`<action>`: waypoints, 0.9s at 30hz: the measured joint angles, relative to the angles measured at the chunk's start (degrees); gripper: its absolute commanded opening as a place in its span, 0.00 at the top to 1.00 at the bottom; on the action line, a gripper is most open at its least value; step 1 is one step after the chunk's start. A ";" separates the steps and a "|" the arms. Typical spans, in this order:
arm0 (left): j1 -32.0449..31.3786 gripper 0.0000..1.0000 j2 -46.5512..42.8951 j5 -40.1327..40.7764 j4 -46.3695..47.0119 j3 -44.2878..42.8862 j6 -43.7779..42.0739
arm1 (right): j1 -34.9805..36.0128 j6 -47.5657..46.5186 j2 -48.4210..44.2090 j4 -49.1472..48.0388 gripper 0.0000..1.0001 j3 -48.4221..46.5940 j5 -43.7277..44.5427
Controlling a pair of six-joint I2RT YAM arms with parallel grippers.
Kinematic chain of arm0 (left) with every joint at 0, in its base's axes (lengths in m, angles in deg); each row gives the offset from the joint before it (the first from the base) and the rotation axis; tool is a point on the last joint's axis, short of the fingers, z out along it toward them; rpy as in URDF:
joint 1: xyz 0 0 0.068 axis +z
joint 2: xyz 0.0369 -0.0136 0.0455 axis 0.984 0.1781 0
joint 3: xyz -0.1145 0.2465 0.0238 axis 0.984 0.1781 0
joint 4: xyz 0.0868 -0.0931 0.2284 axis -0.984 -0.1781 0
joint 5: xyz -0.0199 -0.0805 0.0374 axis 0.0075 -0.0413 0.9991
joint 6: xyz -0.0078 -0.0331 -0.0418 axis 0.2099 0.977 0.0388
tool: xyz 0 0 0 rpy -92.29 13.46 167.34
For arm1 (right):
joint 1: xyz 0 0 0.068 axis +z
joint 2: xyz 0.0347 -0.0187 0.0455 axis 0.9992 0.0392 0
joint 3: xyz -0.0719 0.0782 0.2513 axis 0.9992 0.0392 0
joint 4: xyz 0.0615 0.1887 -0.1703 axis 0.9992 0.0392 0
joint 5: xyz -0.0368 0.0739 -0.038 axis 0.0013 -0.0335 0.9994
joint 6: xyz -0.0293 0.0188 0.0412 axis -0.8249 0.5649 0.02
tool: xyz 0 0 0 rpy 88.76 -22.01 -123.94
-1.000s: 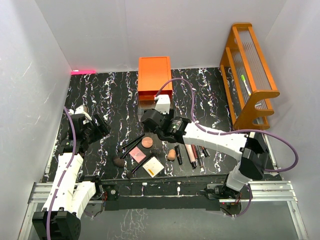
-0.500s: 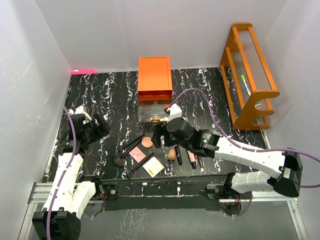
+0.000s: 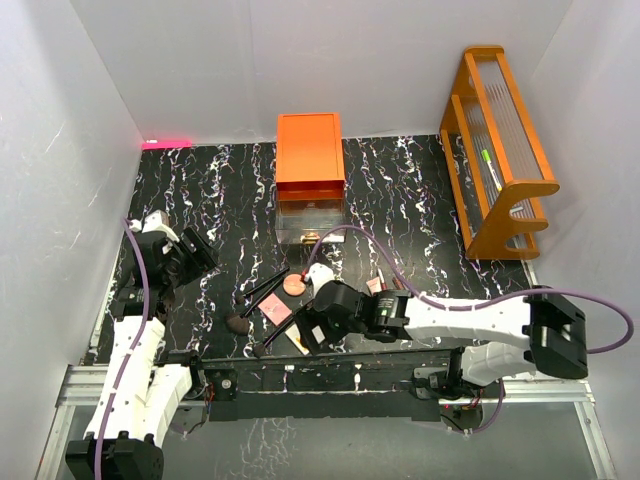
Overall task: Organize the makeup
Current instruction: Pick up the makeup from the center of the board.
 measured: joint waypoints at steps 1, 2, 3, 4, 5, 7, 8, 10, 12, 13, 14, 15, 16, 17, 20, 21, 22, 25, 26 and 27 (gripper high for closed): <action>0.00 0.26 0.00 0.15 0.00 0.00 0.02 | 0.00 -0.09 0.70 -0.44 0.05 0.00 0.20; 0.00 0.26 0.00 0.33 0.00 0.00 0.02 | -0.02 -0.35 1.81 -0.96 0.03 0.00 0.48; 0.00 0.26 0.00 0.46 -0.02 0.00 0.00 | -0.02 -0.52 2.84 -1.29 0.02 0.00 0.68; 0.00 0.25 0.00 0.50 -0.02 0.00 0.02 | -0.02 -0.68 4.17 -1.57 0.02 0.00 1.05; 0.00 0.24 0.00 0.57 -0.02 0.00 0.02 | -0.02 -0.81 5.66 -1.81 0.02 0.00 1.46; 0.00 0.21 0.00 0.70 -0.11 0.00 0.02 | -0.02 -1.16 8.26 -1.97 0.02 -0.02 2.03; 0.00 0.19 0.00 0.74 -0.13 0.00 0.00 | -0.02 -1.33 9.16 -2.08 0.02 0.00 2.16; 0.00 0.15 0.00 0.96 -0.26 0.00 0.02 | -0.02 -1.92 10.95 -2.43 0.02 -0.02 2.36; 0.00 0.12 0.00 1.42 -0.55 0.00 0.04 | -0.02 -2.43 12.02 -2.97 0.02 -0.02 2.40; 0.00 0.11 0.00 1.75 -0.70 0.00 0.07 | -0.02 -2.54 12.24 -3.30 0.02 -0.02 2.43; 0.00 0.10 0.00 2.01 -0.90 -0.02 0.09 | 0.00 -2.78 12.57 -3.67 0.02 -0.11 2.49; 0.00 0.10 0.00 2.23 -1.14 -0.02 0.11 | 0.00 -3.02 12.83 -3.91 0.02 -0.20 2.56; 0.00 0.10 0.00 2.38 -1.31 -0.04 0.20 | 0.00 -3.41 13.22 -4.24 0.02 -0.37 2.58; 0.00 0.09 0.00 2.47 -1.42 -0.07 0.26 | 0.00 -3.69 13.60 -4.63 0.02 -0.48 2.58; 0.00 0.09 0.00 2.62 -1.62 -0.11 0.31 | 0.00 -4.50 14.91 -5.16 0.02 -1.18 2.58; 0.00 0.09 0.00 2.64 -1.64 -0.11 0.31 | 0.02 -4.87 15.43 -5.20 0.02 -1.49 2.60; 0.00 0.09 0.00 2.64 -1.64 -0.11 0.31 | 0.02 -5.16 15.93 -5.33 0.02 -1.75 2.60; 0.00 0.09 0.00 2.64 -1.66 -0.11 0.31 | 0.09 -5.70 17.70 -5.31 0.02 -3.04 2.84; 0.00 0.09 0.00 2.64 -1.64 -0.11 0.31 | 0.13 -5.86 18.40 -5.31 0.02 -3.50 2.99; 0.00 0.09 0.00 2.69 -1.66 -0.11 0.31 | 0.22 -6.03 19.12 -5.31 0.02 -4.00 3.13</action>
